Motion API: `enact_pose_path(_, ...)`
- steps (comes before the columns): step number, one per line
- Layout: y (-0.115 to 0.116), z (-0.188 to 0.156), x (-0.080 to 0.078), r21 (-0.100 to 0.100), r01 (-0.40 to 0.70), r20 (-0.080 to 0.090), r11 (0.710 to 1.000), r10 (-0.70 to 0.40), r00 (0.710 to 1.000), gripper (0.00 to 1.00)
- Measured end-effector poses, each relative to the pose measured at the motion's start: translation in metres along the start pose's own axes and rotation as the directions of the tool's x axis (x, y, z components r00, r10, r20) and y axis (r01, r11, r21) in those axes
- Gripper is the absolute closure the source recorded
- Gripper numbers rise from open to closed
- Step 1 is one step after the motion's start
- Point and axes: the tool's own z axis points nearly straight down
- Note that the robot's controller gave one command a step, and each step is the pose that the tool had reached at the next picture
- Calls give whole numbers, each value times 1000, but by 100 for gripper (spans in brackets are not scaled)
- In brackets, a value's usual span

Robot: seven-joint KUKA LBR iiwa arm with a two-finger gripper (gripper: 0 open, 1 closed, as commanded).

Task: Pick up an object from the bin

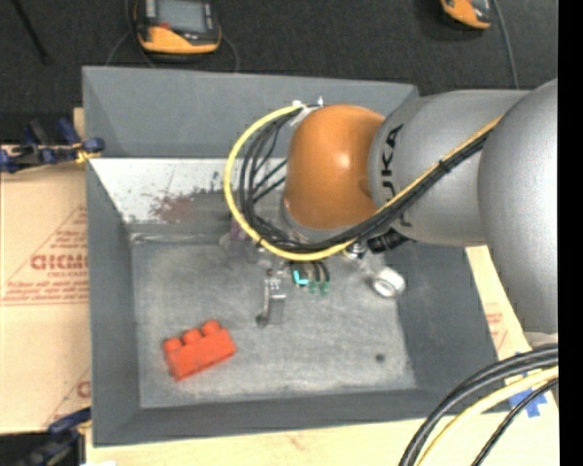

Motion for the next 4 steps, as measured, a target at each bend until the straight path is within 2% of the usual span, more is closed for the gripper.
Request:
enact_pose_path(1, 67, 71, 30, 2, 233, 0, 972, -233, 972, 0)
enact_pose_path(2, 107, 40, 50, 2, 380, 9, 925, -380, 925, 0)
enact_pose_path(3, 95, 41, 58, 2, 383, 4, 924, -383, 924, 0)
enact_pose_path(4, 92, 72, 67, 1, 286, 3, 958, -286, 958, 0)
